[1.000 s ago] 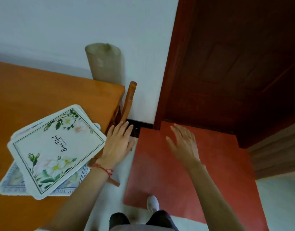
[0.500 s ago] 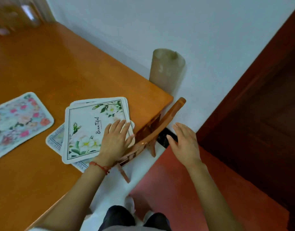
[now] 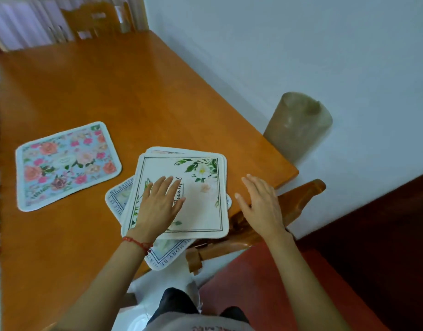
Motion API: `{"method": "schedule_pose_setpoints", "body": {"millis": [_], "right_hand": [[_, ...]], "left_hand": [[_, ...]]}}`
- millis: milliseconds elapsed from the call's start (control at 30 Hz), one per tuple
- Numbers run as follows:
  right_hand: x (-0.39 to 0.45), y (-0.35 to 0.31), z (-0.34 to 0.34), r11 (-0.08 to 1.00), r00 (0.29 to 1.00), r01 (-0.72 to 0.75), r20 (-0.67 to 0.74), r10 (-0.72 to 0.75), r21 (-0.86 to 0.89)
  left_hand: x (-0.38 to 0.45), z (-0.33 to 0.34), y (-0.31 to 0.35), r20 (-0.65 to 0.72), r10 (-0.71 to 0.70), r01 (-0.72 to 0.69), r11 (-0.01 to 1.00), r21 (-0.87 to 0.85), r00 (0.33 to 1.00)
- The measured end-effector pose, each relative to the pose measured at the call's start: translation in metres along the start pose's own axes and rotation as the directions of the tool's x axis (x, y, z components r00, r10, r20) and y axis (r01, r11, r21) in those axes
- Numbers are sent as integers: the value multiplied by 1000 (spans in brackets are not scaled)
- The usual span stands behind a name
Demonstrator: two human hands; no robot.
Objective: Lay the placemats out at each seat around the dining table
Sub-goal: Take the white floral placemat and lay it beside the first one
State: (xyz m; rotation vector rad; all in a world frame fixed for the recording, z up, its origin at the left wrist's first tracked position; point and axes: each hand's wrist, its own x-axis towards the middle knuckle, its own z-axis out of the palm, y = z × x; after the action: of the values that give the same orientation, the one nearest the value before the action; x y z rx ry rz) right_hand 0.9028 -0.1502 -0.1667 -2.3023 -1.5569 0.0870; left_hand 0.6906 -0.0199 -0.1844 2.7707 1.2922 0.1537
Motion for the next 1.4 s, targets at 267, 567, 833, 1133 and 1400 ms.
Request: {"method": "schedule_pose_setpoints", "body": {"millis": [267,567,833,1133,1400], "right_hand": [[55,-25,20,994,992,102,74,-104,32],[112,-38,50,959,936,267,211,-282,100],[168,-38,80,876,814,451,325,-482,170],[207,-37,110,785,665,568,423,-616,249],[234,-49,126,844,705,326,484,-517,426]], "left_hand": [[4,7,-43,93,-163,165,986,-10,982],[-14,20,-51,104,-384,393,914,-97,918],[-30,38,-26,138,-654,663,697,-274,744],[-41,48,14,149,-884,776,294,-558,442],[-49,55,24,313,-936,713,-111,-693,159]]}}
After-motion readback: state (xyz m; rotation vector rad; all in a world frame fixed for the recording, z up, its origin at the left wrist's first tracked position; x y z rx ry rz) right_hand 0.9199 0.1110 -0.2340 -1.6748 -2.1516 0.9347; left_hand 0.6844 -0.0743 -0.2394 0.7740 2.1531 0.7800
